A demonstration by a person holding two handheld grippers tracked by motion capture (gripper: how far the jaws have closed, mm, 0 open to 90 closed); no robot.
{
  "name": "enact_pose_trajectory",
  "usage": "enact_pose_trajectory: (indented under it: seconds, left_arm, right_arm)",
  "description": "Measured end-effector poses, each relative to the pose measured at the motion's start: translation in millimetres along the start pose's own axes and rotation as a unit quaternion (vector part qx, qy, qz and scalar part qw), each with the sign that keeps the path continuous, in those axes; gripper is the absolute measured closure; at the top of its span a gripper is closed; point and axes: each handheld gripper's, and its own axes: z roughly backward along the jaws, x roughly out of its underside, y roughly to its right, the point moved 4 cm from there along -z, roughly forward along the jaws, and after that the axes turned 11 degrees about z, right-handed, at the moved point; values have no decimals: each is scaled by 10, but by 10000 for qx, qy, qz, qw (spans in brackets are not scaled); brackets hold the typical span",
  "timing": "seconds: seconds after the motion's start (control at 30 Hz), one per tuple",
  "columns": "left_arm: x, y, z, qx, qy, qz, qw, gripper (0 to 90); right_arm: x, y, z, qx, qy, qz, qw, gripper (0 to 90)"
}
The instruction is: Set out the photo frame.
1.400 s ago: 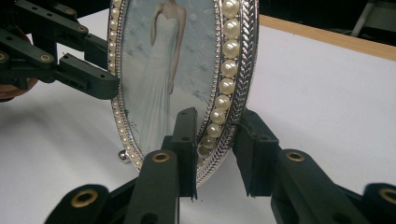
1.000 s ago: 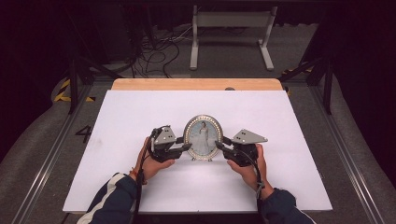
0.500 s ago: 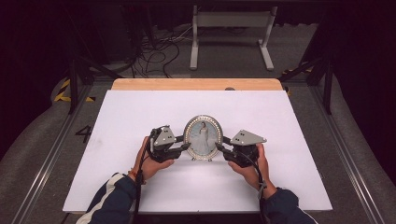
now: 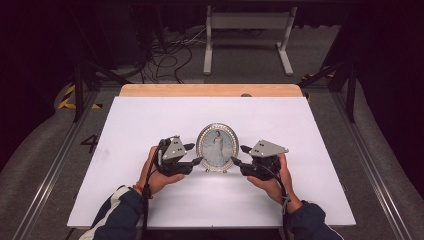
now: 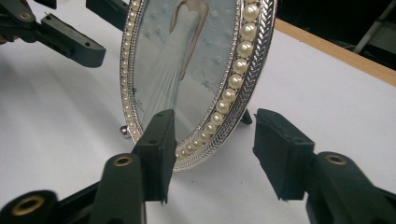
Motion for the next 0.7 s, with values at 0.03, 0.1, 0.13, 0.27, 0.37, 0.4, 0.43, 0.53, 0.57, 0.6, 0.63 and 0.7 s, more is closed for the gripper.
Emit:
enact_pose_trajectory:
  seconds: [0.03, 0.1, 0.13, 0.27, 0.37, 0.4, 0.43, 0.53, 0.57, 0.6, 0.63, 0.7]
  left_arm:
    - [-2, 1, 6, -32, -22, -41, 10000, 428]
    - [-3, 2, 18, -56, -42, -71, 10000, 396]
    - [1, -3, 31, -85, -43, -62, 9999, 396]
    - [54, -36, 52, -194, -159, -40, 9997, 314]
    - [108, -73, 48, -340, -260, -10, 9991, 260]
    - [118, -84, 56, -343, -251, 15, 9991, 246]
    - [128, -92, 67, -364, -230, 29, 9991, 227]
    - [147, -101, 84, -378, -222, 35, 9990, 189]
    - [158, -103, 90, -382, -225, 28, 9990, 189]
    - [174, -106, 96, -409, -237, 31, 9989, 172]
    - [174, -106, 96, -409, -237, 31, 9989, 164]
    - [189, -108, 113, -460, -235, 8, 9987, 156]
  right_arm:
    - [3, -1, 1, 10, -11, 19, 10000, 452]
    - [9, -2, 2, 16, -30, 32, 10000, 442]
    - [15, -5, 1, -2, -41, 50, 10000, 428]
    - [43, -6, 21, 24, -95, 171, 9998, 385]
    - [81, 4, 29, 34, -136, 173, 9998, 342]
    - [97, 7, 27, 32, -155, 173, 9997, 330]
    - [115, 11, 25, 70, -208, 185, 9996, 307]
    - [143, 23, 22, 110, -287, 200, 9993, 259]
    - [153, 25, 28, 144, -329, 226, 9991, 252]
    - [161, 32, 43, 170, -320, 228, 9991, 246]
    - [161, 32, 43, 170, -320, 228, 9991, 246]
    - [164, 41, 58, 188, -292, 223, 9991, 244]
